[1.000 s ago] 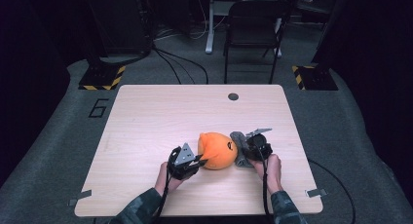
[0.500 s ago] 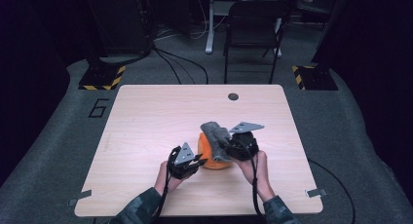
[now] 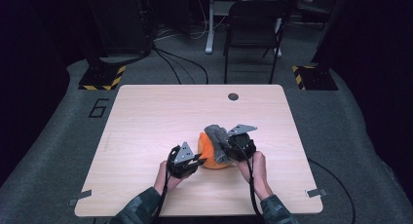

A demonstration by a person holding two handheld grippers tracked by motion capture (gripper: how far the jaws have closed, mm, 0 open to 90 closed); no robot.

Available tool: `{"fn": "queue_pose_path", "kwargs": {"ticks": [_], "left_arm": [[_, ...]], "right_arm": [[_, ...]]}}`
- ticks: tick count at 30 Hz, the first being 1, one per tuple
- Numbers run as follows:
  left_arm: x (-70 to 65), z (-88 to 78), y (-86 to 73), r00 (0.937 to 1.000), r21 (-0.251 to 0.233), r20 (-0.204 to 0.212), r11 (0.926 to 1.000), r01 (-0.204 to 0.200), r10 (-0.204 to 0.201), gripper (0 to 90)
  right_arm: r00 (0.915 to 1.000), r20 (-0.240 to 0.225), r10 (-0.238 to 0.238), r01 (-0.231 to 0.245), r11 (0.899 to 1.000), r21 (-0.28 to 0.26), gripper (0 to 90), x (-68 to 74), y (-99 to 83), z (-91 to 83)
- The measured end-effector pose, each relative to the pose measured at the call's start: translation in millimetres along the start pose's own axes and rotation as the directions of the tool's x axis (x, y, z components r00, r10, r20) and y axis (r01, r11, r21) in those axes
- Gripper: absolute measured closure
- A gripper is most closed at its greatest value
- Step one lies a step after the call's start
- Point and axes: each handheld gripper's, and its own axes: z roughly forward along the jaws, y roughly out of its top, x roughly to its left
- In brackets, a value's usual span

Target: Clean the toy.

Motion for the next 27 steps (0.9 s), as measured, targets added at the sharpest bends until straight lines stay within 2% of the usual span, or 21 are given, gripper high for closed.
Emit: {"fn": "queue_pose_path", "kwargs": {"ticks": [3, 4, 7, 12, 15, 17, 20, 22, 25, 27], "left_arm": [[0.8, -0.2, -0.6, 1.0000, 0.001, 0.002, 1.0000, 0.005, -0.005, 78.0], [1.3, -0.2, -0.6, 1.0000, 0.002, 0.003, 1.0000, 0.002, -0.002, 78.0], [1.0, 0.3, -0.5, 1.0000, 0.000, 0.003, 1.0000, 0.004, -0.004, 78.0], [1.4, 0.5, -0.6, 1.0000, 0.000, 0.006, 1.0000, 0.004, -0.004, 78.0], [1.9, 0.7, -0.9, 1.0000, -0.001, 0.008, 1.0000, 0.003, -0.003, 78.0], [2.4, 0.5, -1.2, 1.0000, -0.001, 0.009, 1.0000, 0.003, -0.003, 78.0], [4.0, 0.0, -2.0, 0.9998, 0.000, 0.015, 0.9999, 0.010, -0.010, 77.9], [4.1, 0.0, -2.1, 0.9998, -0.001, 0.015, 0.9999, 0.011, -0.011, 77.9], [4.5, -0.4, -2.1, 0.9998, 0.001, 0.016, 1.0000, 0.009, -0.009, 77.8], [4.7, -0.5, -2.3, 0.9998, 0.001, 0.016, 1.0000, 0.010, -0.010, 77.7]], "right_arm": [[0.9991, 0.033, 0.028, -0.029, 0.999, 0.015, 76.6, -14.1, -5.9, -0.3], [0.9978, 0.044, 0.049, -0.050, 0.998, 0.027, 76.7, -25.0, -11.7, 2.0], [0.9950, 0.061, 0.079, -0.082, 0.995, 0.051, 76.7, -37.2, -19.5, 6.5], [0.9916, 0.076, 0.104, -0.110, 0.991, 0.076, 76.7, -47.8, -26.7, 11.9], [0.9888, 0.096, 0.115, -0.125, 0.986, 0.108, 76.7, -54.5, -33.4, 18.1], [0.9853, 0.112, 0.129, -0.145, 0.979, 0.146, 76.7, -60.9, -41.0, 25.7], [0.9838, 0.125, 0.128, -0.150, 0.970, 0.189, 76.6, -65.3, -48.4, 34.7], [0.9822, 0.126, 0.140, -0.164, 0.965, 0.204, 76.6, -66.8, -50.9, 38.4], [0.9815, 0.129, 0.141, -0.165, 0.965, 0.203, 76.6, -68.5, -50.9, 38.8], [0.9814, 0.133, 0.139, -0.161, 0.971, 0.177, 76.7, -70.6, -46.8, 29.8]]}}
